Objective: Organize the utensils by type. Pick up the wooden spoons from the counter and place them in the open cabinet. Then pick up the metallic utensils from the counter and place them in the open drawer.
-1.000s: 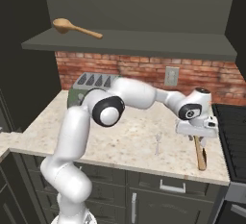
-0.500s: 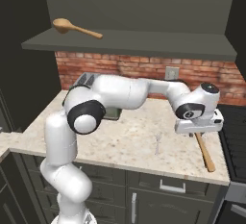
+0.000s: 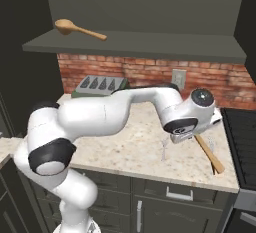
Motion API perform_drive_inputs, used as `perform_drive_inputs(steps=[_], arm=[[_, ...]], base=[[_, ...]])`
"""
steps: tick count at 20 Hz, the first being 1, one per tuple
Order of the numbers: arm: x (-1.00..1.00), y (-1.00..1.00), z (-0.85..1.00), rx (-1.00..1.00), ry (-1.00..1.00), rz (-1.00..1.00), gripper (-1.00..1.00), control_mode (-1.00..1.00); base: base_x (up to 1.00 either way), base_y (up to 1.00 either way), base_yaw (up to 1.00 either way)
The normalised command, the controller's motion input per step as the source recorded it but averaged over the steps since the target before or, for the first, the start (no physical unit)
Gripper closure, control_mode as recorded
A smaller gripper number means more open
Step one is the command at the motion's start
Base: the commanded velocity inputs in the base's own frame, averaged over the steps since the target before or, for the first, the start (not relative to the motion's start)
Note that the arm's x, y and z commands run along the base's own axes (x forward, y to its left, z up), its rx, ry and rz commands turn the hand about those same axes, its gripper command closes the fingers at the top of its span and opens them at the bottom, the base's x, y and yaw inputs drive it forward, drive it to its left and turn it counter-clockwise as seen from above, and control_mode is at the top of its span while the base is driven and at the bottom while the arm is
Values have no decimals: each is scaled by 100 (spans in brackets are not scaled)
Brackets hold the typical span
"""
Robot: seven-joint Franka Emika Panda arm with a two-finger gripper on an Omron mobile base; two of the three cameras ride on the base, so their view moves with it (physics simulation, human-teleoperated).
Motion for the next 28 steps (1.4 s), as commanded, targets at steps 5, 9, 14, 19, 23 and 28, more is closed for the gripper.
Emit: perform_drive_inputs(steps=[5, 9, 14, 19, 23, 28], arm=[[-42, 37, 64, -23, -7, 13, 100, -100], [-45, 46, 66, -34, -22, 28, 100, -100], [-20, 46, 68, -43, -27, 37, 100, -100], [10, 49, 64, -12, -28, 33, 100, -100], [30, 40, 66, -8, -31, 23, 100, -100], [40, 24, 76, -1, 5, 5, 100, -100]], base=[[0, 0, 0], [0, 0, 0], [0, 0, 0], [0, 0, 0], [0, 0, 0], [0, 0, 0]])
